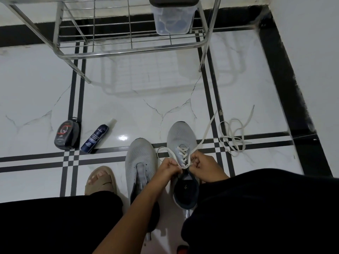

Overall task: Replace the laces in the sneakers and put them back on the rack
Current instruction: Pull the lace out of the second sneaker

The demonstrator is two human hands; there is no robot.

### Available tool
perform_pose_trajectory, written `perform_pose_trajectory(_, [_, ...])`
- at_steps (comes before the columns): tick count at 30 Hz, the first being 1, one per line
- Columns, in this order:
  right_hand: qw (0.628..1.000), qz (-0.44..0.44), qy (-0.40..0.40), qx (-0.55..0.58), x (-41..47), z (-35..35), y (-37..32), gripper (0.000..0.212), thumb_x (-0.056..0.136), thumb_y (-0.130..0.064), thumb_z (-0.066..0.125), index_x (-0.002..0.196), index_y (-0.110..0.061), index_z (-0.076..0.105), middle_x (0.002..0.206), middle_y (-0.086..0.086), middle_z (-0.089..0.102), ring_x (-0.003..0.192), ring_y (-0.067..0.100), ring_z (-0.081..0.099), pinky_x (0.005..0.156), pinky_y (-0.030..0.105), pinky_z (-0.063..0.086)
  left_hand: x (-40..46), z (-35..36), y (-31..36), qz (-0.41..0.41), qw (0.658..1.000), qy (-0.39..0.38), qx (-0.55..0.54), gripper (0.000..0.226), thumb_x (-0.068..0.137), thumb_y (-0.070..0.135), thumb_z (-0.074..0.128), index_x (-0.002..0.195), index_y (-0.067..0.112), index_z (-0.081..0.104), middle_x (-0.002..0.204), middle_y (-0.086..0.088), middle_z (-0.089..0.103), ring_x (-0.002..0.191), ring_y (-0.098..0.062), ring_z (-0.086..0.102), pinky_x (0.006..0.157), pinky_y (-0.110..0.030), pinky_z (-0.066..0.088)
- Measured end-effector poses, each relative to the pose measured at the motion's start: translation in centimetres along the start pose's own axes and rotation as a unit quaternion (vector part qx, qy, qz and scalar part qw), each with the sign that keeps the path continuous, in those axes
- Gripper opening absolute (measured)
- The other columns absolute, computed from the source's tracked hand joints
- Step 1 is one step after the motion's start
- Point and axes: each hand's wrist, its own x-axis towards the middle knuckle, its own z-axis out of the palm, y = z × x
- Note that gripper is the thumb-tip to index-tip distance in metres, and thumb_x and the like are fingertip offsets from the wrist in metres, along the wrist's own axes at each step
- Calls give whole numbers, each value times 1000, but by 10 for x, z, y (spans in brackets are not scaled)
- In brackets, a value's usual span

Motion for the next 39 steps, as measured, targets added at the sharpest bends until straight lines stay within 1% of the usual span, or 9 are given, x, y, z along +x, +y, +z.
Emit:
perform_pose_trajectory(6, [945, 160, 192, 209, 9, -26, 12, 11, 88, -13, 57, 79, -13, 63, 74, 1, 63, 65, 15, 62, 71, 28, 51, 1, -26, 16, -32, 872, 92, -479, 27, 97, 22, 48, 70, 18, 51, 50, 5, 43, 47, -9, 45, 49, -20, 43])
perform_pose_trajectory(12, [812, 302, 257, 429, 6, -52, 56, 6, 87, -3, 53, 83, -1, 58, 73, 11, 52, 60, 20, 55, 66, 33, 57, 15, -54, 15, -39, 792, 277, -542, 14, 95, 9, 53, 81, 11, 51, 69, 1, 48, 45, -6, 46, 43, -15, 44])
perform_pose_trajectory(18, [894, 270, 128, 334, 10, -37, 44, 27, 88, -32, 67, 102, -11, 59, 96, 10, 65, 75, 21, 65, 74, 37, 58, 20, -42, 17, -1, 921, 390, 8, 26, 87, 24, 59, 110, 14, 53, 107, -12, 61, 84, -20, 61, 76, -36, 53])
perform_pose_trajectory(20, [903, 262, 28, 340, 14, -26, 22, 28, 87, -35, 69, 100, -13, 59, 96, 6, 67, 85, 19, 67, 76, 34, 58, 12, -17, 22, 65, 930, 300, 203, 26, 88, 39, 62, 104, 19, 56, 102, 2, 61, 88, -15, 59, 77, -33, 49])
perform_pose_trajectory(23, [841, 209, -37, 498, 21, -31, -2, 4, 91, -11, 63, 95, -11, 60, 86, 6, 70, 79, 16, 67, 75, 31, 54, 7, 10, 13, 77, 911, 129, 384, 34, 82, 50, 66, 103, 23, 58, 105, 8, 59, 91, -13, 59, 80, -35, 52])
perform_pose_trajectory(27, [733, 124, 46, 667, 24, -75, -10, 3, 94, -9, 55, 94, -12, 54, 67, 2, 60, 61, 13, 60, 77, 32, 53, 5, 12, -2, 127, 868, 153, 455, 29, 91, 35, 60, 116, 22, 53, 126, 4, 46, 98, -19, 58, 79, -36, 52])
perform_pose_trajectory(30, [727, 101, 134, 666, 17, -86, -5, 16, 93, -9, 57, 107, -15, 54, 69, 1, 54, 55, 11, 52, 67, 31, 51, 2, 13, -6, 162, 851, 147, 478, 20, 96, 28, 51, 113, 18, 53, 123, 2, 47, 95, -21, 60, 77, -38, 51])
perform_pose_trajectory(36, [920, 19, 80, 383, -5, -76, -30, 20, 97, -13, 55, 116, -14, 61, 91, 8, 71, 38, 4, 35, 46, 22, 38, 0, 18, -6, 163, 805, 137, 553, 24, 96, 32, 48, 111, 14, 52, 120, -2, 46, 91, -25, 59, 69, -33, 44])
perform_pose_trajectory(39, [932, -81, 40, 351, -11, -76, -52, 16, 95, -7, 56, 102, -12, 69, 93, 7, 75, 47, 8, 48, 54, 23, 48, 5, 17, -5, 155, 799, 120, 569, 27, 96, 37, 48, 112, 15, 53, 122, -1, 46, 95, -24, 59, 71, -33, 44])
